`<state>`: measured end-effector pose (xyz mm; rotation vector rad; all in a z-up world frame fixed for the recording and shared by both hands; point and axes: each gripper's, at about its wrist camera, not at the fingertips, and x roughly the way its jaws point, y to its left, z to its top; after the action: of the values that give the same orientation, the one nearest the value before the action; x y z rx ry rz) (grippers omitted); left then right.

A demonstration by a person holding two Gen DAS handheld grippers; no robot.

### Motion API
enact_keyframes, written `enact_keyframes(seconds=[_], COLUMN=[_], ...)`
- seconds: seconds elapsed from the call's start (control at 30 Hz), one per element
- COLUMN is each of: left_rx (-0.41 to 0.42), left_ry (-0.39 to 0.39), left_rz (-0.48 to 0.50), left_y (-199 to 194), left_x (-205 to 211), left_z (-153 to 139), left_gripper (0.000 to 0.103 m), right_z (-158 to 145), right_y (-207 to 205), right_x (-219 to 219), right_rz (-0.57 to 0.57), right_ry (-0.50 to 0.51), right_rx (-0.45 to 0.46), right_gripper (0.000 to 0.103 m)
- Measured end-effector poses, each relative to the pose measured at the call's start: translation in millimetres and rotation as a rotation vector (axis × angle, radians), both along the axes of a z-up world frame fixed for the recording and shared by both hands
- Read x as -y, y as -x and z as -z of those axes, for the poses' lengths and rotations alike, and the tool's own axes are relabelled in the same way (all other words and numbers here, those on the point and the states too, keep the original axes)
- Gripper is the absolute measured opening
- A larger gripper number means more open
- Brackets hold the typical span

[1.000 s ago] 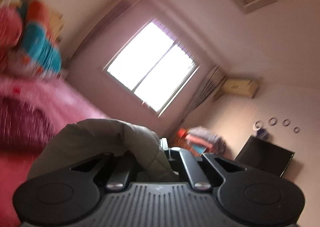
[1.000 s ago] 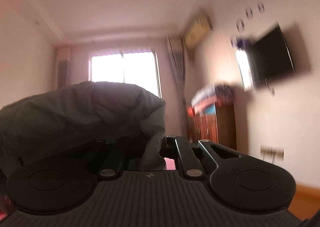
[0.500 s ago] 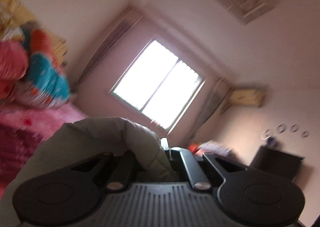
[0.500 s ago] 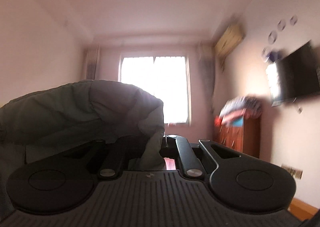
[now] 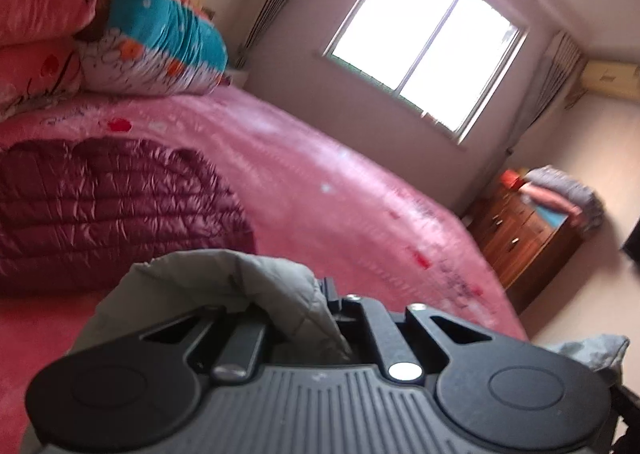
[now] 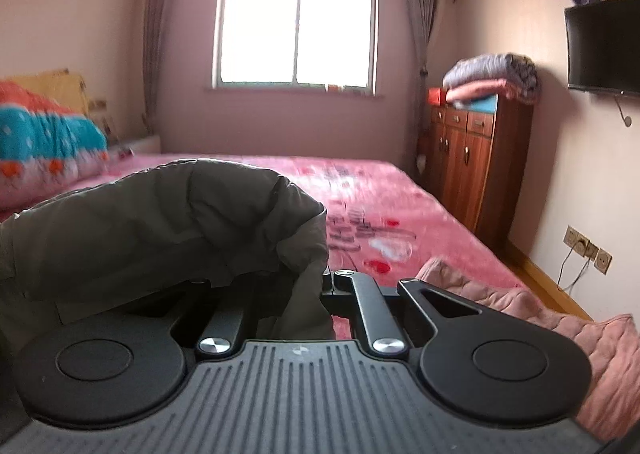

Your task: Fold large clothes

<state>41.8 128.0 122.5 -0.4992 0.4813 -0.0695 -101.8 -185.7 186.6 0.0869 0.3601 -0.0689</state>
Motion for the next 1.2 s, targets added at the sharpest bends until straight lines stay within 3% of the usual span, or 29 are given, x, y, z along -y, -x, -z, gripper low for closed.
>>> enact_keyframes(seconds=[0.27, 0.37, 0.4, 0.43, 0.5, 0.53, 0.63, 0.7, 0.8, 0.97, 1.2], left_rx=[-0.108, -0.145, -0.152, -0.162, -0.162, -0.156, -0.146, -0.131, -0.108, -0.089, -0.073], left_ry=[-0.049, -0.073, -0.087, -0.106, -0.129, -0.143, -0.192, -0.197, -0.210, -0.250, -0.299], left_rz=[-0.011, -0.010, -0.011, -0.018, -0.034, -0.041, -0.079, -0.109, -0.132, -0.105, 0.003], left_y=[-53, -62, -63, -64, -61, -59, -52, -42, -24, 22, 88], left_x=[13, 16, 17, 18, 17, 16, 7, -1, -10, -7, 25], left_z=[51, 63, 66, 69, 72, 72, 70, 64, 54, 42, 38], left_gripper=[0.003, 0.009, 0.015, 0.030, 0.049, 0.054, 0.071, 0.072, 0.073, 0.075, 0.078], right_z=[46, 60, 66, 71, 77, 79, 73, 72, 72, 62, 45], right_y=[-80, -104, -114, -118, -123, -123, -117, -111, -88, -59, 24], right_x=[-3, 3, 5, 4, 5, 7, 9, 6, -6, 17, 62], right_rz=[0.032, 0.049, 0.055, 0.059, 0.068, 0.072, 0.072, 0.073, 0.078, 0.108, 0.178], right_ry=[0.039, 0.057, 0.068, 0.073, 0.072, 0.068, 0.063, 0.069, 0.064, 0.023, -0.195], right_rx=[-0.132, -0.164, -0.175, -0.186, -0.197, -0.196, -0.197, -0.193, -0.175, -0.140, -0.131], right_gripper=[0.012, 0.018, 0.026, 0.032, 0.064, 0.068, 0.078, 0.093, 0.100, 0.103, 0.103])
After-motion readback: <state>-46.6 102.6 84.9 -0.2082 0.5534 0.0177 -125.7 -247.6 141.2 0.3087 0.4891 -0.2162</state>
